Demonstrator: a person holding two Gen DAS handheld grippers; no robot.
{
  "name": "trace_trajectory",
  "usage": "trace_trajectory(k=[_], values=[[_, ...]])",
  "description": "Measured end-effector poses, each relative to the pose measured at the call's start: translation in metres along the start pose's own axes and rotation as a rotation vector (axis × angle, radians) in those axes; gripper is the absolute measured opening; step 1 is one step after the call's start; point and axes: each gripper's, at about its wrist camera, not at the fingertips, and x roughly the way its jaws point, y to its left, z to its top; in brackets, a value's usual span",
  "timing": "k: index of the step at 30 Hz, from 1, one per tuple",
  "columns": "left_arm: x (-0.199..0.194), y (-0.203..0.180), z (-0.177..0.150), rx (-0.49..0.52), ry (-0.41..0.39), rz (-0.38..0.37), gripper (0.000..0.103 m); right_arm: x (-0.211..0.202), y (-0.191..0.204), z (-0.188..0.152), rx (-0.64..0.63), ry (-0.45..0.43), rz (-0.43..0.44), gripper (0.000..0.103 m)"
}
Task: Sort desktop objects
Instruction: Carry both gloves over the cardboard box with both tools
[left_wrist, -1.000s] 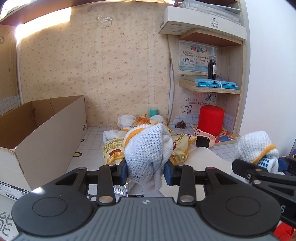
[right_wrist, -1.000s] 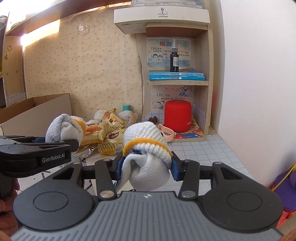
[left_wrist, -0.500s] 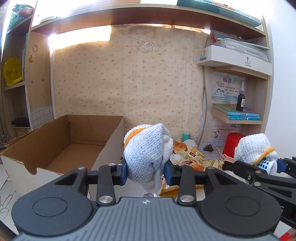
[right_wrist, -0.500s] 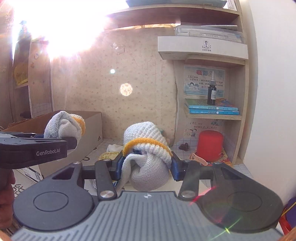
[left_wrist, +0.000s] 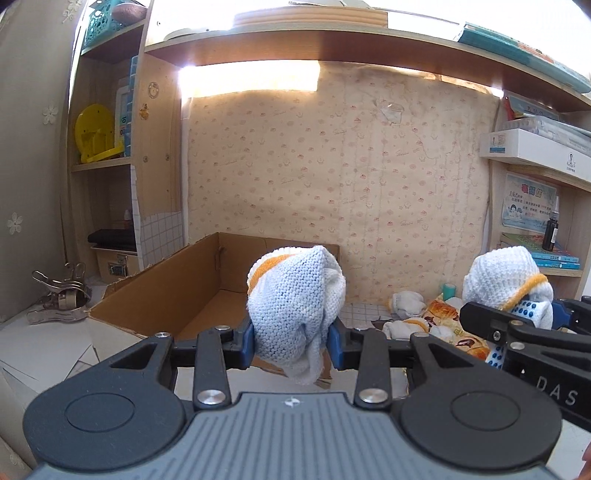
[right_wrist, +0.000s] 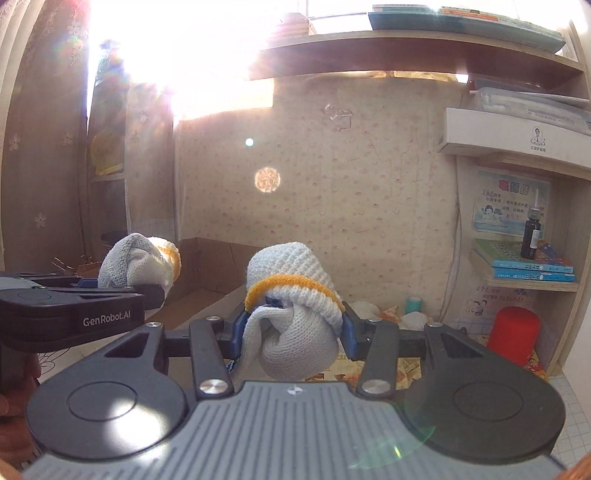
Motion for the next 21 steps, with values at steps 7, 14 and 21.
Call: trace_trajectory(k=[7, 14, 21], values=[[0.008, 0.042, 0.001, -0.029, 0.012, 0.063, 0.039, 0.029, 0.036, 0.015, -0.030, 0.003, 0.087, 0.047], [0.024, 0.069, 0.007, -0.024, 0.022, 0.100, 0.039, 0.065, 0.065, 0.023, -0.058, 0.027, 0.150, 0.047], [0.043, 0.085, 0.009, -0.027, 0.051, 0.120, 0.039, 0.099, 0.085, 0.026, -0.082, 0.055, 0.182, 0.047]])
